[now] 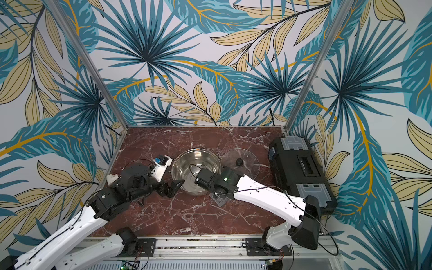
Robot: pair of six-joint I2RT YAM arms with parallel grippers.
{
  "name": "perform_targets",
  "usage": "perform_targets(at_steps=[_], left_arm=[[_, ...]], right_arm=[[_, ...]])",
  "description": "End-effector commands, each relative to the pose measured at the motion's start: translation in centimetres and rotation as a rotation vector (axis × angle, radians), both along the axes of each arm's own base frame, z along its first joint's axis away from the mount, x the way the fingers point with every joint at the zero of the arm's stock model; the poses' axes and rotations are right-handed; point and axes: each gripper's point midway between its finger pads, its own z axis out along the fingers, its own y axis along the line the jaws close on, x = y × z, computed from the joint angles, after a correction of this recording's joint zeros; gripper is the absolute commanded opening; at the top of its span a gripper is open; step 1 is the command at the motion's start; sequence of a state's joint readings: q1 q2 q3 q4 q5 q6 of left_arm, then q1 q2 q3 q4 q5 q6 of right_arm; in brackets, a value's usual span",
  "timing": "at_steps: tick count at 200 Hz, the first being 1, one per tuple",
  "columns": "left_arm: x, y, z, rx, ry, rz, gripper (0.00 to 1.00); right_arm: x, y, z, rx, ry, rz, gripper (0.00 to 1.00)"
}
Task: Stir the soup with a spoon
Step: Stir the soup in the pan with a stick.
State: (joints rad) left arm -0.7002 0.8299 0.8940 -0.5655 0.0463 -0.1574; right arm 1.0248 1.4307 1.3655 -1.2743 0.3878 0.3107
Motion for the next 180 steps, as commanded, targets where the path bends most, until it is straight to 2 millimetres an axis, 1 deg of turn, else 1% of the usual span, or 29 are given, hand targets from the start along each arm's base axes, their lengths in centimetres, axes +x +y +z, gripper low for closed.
perform_targets(at_steps=[1, 25, 43, 62, 80, 102, 125, 142, 162, 180], left_arm=[[-0.3, 0.0, -0.8, 0.003, 0.016, -0.008, 1.00], [-0.2, 0.0, -0.9, 0.004, 0.016, -0.007, 1.00], [-0.2, 0.0, -1.0, 0.003, 0.019, -0.007, 1.00], [-0.2, 0.0, -1.1, 0.002, 0.023, -0.005, 1.00], [-0.2, 0.0, -1.2, 0.003, 0.024, -0.002, 1.00], [-0.2, 0.0, -1.2, 0.003, 0.023, -0.002, 1.00], [-0.2, 0.1, -1.1, 0.003, 0.023, 0.000, 1.00], [-0.2, 0.1, -1.0, 0.005, 0.022, 0.000, 1.00], [-0.2, 0.2, -1.1, 0.006, 0.022, 0.001, 1.00], [-0.3, 0.2, -1.1, 0.005, 0.023, -0.001, 1.00]], right_arm=[[1.2, -1.8, 0.2, -0.040, -0.047, -0.052, 0.00], [2.8, -1.8, 0.7, -0.041, -0.079, -0.068, 0.00], [4.1, -1.0, 1.0, -0.025, -0.095, -0.073, 0.00], [5.4, 0.6, 1.5, -0.004, -0.105, -0.065, 0.00], [6.4, 2.5, 1.8, 0.026, -0.098, -0.053, 0.00], [6.9, 5.0, 1.3, 0.064, -0.053, -0.038, 0.00], [6.5, 7.2, 0.9, 0.098, -0.012, -0.007, 0.00], [5.6, 8.3, 0.6, 0.110, 0.009, 0.028, 0.00], [4.3, 8.4, 0.3, 0.111, 0.026, 0.049, 0.00], [3.0, 7.8, 0.2, 0.112, 0.038, 0.055, 0.00]])
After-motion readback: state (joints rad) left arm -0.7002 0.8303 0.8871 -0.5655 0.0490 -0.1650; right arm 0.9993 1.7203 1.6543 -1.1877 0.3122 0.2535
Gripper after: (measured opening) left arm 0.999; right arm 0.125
